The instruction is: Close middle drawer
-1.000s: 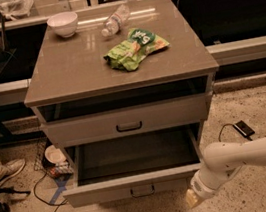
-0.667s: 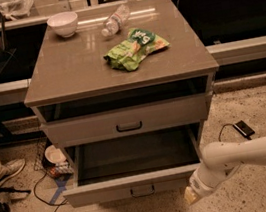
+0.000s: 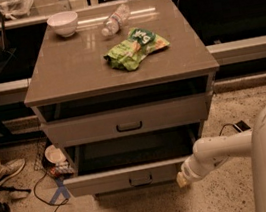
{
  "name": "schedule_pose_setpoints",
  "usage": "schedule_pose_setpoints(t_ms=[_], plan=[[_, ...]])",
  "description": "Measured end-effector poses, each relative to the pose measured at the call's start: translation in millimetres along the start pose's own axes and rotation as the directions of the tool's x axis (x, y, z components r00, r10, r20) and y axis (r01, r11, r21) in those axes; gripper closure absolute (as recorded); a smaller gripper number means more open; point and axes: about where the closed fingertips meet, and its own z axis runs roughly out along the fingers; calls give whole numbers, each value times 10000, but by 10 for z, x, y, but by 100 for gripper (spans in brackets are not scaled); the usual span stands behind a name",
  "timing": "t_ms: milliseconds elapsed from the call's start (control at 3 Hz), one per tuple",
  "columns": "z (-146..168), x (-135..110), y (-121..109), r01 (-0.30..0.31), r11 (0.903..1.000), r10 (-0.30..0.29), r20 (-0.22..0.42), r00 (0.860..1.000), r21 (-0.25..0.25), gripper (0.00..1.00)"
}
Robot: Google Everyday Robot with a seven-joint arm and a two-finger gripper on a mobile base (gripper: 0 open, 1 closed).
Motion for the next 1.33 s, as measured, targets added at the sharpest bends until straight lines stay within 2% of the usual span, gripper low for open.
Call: schedule_pose_setpoints(t_ms=[333, 667, 1000, 1333], plan=[[0, -1, 0, 0, 10000, 0, 1, 10000, 0, 100], [27, -504, 82, 388, 9990, -369, 780, 9963, -226, 100], [41, -898, 183, 746, 9963, -681, 1388, 9880, -427, 100], [55, -1440, 328, 1210, 9907, -1052, 2129, 9714, -629, 100]])
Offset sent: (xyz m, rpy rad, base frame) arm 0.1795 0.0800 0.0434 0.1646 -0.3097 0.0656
